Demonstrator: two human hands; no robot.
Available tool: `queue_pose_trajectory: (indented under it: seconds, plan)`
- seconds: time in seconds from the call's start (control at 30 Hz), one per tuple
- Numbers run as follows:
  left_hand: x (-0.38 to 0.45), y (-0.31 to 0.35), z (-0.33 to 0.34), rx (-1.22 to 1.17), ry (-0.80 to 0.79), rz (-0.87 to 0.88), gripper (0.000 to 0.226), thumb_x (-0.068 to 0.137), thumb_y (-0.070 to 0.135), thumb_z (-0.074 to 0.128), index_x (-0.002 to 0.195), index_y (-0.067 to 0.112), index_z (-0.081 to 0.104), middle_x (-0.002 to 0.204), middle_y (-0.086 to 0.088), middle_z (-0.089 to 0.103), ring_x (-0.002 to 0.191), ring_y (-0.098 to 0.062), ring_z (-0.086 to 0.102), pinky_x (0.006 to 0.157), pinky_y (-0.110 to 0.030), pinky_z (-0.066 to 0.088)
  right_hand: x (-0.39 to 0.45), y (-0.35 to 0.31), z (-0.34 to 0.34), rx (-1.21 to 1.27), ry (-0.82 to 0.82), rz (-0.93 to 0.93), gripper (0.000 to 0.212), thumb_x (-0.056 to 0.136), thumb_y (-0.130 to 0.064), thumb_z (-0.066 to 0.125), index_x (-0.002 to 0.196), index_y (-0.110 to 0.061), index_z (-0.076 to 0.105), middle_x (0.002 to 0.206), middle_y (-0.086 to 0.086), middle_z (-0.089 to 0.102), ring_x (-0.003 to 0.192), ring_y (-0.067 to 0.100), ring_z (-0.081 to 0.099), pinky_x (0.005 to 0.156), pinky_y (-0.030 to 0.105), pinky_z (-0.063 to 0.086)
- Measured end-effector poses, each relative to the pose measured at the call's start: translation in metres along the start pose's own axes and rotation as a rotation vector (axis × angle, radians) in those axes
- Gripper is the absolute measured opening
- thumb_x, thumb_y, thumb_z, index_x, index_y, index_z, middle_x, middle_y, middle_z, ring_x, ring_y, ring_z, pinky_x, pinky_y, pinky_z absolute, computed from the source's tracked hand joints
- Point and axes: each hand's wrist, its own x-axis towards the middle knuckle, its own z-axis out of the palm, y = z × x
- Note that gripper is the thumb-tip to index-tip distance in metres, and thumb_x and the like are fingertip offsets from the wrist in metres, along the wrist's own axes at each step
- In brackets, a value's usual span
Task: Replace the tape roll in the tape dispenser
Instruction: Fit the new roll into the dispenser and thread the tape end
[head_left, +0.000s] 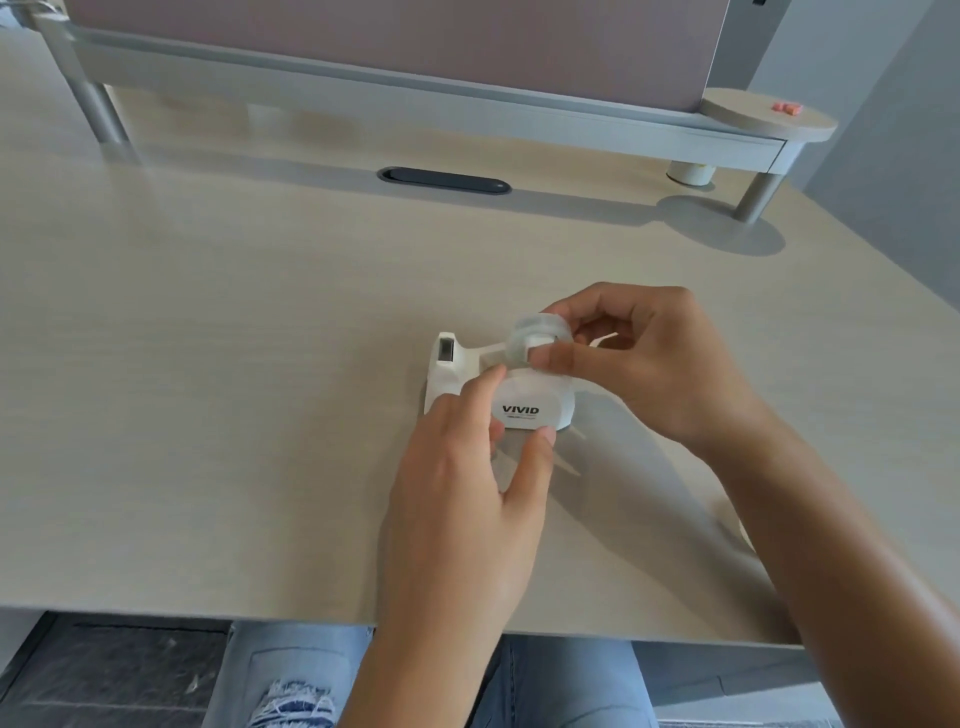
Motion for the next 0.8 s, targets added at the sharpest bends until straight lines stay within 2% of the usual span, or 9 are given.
queue_pose_trajectory:
  seconds: [0.07, 0.13, 0.2, 0.27, 0.33, 0.47, 0.6, 0.8]
  plan:
    - [-0.002, 0.000, -0.001, -0.013, 0.002, 0.002, 0.049, 0.091, 0.048, 0.060, 0.139, 0.039, 0.058, 0.099, 0.012, 0.063, 0.097, -0.010, 0.063, 0.083, -0.038, 0.057, 0.000, 0.000, 0.000, -0.024, -0.023, -0.016, 0.015, 0.079, -0.021, 0.090, 0.092, -0.018, 0.082, 0.091, 0.002, 0.081, 0.075, 0.012, 0.065, 0.071, 0.036, 0.052]
    - [-0.002, -0.001, -0.001, -0.028, 0.000, 0.003, 0.048, 0.092, 0.049, 0.059, 0.139, 0.038, 0.058, 0.099, 0.012, 0.062, 0.095, -0.008, 0.062, 0.083, -0.036, 0.056, 0.000, 0.000, 0.001, -0.055, -0.034, -0.022, 0.016, 0.079, -0.021, 0.090, 0.092, -0.018, 0.082, 0.092, 0.003, 0.081, 0.076, 0.017, 0.066, 0.071, 0.033, 0.053]
    - [-0.002, -0.001, -0.001, -0.037, 0.004, 0.005, 0.047, 0.093, 0.049, 0.058, 0.139, 0.038, 0.058, 0.098, 0.012, 0.062, 0.095, -0.010, 0.062, 0.083, -0.038, 0.057, 0.000, -0.001, 0.002, -0.083, -0.030, -0.020, 0.017, 0.079, -0.021, 0.090, 0.093, -0.017, 0.082, 0.091, 0.004, 0.081, 0.076, 0.019, 0.066, 0.071, 0.030, 0.053]
    - [-0.002, -0.002, 0.000, -0.049, 0.009, 0.006, 0.050, 0.090, 0.049, 0.059, 0.139, 0.037, 0.058, 0.097, 0.011, 0.062, 0.095, -0.013, 0.063, 0.083, -0.040, 0.057, 0.000, -0.002, 0.001, -0.096, -0.037, -0.005, 0.017, 0.079, -0.022, 0.090, 0.093, -0.017, 0.082, 0.089, 0.007, 0.080, 0.072, 0.014, 0.063, 0.071, 0.028, 0.052]
    - [-0.002, -0.003, 0.000, -0.058, 0.013, 0.009, 0.051, 0.089, 0.048, 0.060, 0.138, 0.036, 0.059, 0.096, 0.010, 0.062, 0.095, -0.015, 0.063, 0.083, -0.043, 0.057, 0.001, -0.006, -0.001, -0.119, -0.068, 0.025, 0.015, 0.080, -0.024, 0.089, 0.093, -0.019, 0.083, 0.089, 0.008, 0.080, 0.072, 0.013, 0.064, 0.071, 0.030, 0.053]
    - [-0.002, -0.004, 0.001, -0.081, 0.007, 0.007, 0.049, 0.088, 0.048, 0.061, 0.136, 0.036, 0.060, 0.094, 0.010, 0.062, 0.094, -0.016, 0.063, 0.082, -0.044, 0.057, 0.005, -0.019, -0.008, -0.299, -0.135, 0.005, 0.008, 0.086, -0.028, 0.083, 0.094, -0.028, 0.083, 0.091, -0.003, 0.079, 0.080, 0.015, 0.070, 0.076, 0.030, 0.056]
    - [-0.002, -0.005, 0.001, -0.097, 0.011, 0.008, 0.051, 0.087, 0.047, 0.061, 0.136, 0.034, 0.061, 0.093, 0.011, 0.061, 0.092, -0.013, 0.061, 0.081, -0.042, 0.057, 0.010, -0.034, -0.009, -0.496, -0.200, -0.044, 0.011, 0.087, -0.033, 0.081, 0.096, -0.027, 0.082, 0.087, -0.009, 0.077, 0.078, 0.006, 0.069, 0.070, 0.016, 0.054]
    - [-0.002, -0.005, 0.001, -0.097, 0.015, 0.002, 0.050, 0.087, 0.049, 0.060, 0.135, 0.035, 0.061, 0.093, 0.010, 0.061, 0.091, -0.012, 0.061, 0.082, -0.041, 0.058, 0.016, -0.049, -0.008, -0.665, -0.231, -0.059, 0.009, 0.086, -0.032, 0.083, 0.093, -0.026, 0.082, 0.082, -0.014, 0.075, 0.080, 0.000, 0.070, 0.074, 0.021, 0.057]
